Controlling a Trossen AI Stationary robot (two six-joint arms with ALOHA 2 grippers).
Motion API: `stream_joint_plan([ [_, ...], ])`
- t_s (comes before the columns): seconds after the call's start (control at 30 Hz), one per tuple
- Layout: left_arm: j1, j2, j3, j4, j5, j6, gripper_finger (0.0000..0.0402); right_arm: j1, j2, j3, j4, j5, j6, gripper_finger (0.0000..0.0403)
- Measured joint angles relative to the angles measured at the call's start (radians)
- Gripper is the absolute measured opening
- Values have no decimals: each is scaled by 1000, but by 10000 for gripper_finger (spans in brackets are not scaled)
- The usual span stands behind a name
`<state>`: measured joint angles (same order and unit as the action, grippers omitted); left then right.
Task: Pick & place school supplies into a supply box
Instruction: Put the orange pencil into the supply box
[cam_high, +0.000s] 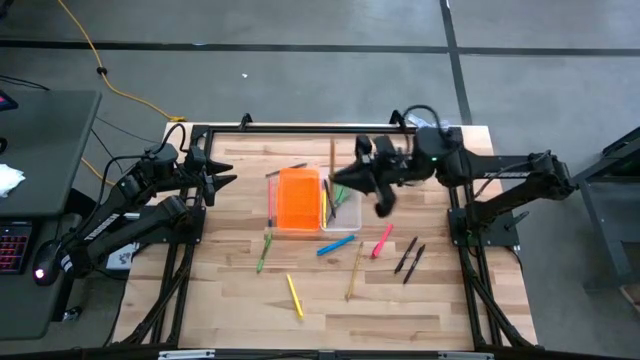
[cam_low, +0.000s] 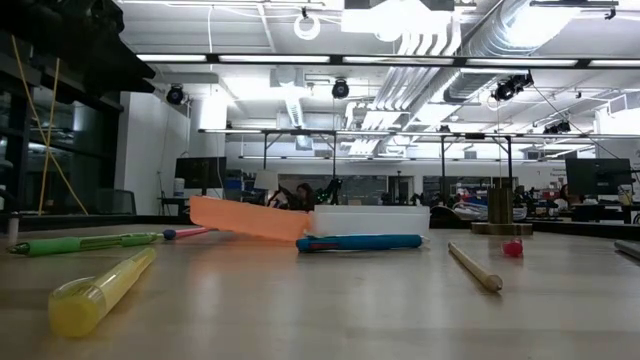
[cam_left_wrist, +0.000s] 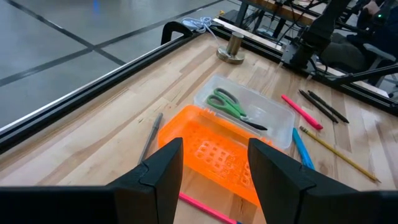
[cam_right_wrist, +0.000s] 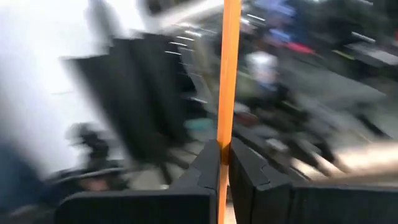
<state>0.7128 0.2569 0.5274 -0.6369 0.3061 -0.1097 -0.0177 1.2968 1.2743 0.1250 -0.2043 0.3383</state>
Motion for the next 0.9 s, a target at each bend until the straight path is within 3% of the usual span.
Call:
stream_joint_plan([
  [0.17,0,0,0,0,0,0,209,0,0,0,-163,260,126,1],
  [0.37,0,0,0,0,0,0,209,-1,46,0,-207,391,271,1],
  [0.63,0,0,0,1,0,0,209,-37,178,0,-222,402,475,1],
  [0.9,0,0,0,1,0,0,209,-90,295,0,-400,289,706,2],
])
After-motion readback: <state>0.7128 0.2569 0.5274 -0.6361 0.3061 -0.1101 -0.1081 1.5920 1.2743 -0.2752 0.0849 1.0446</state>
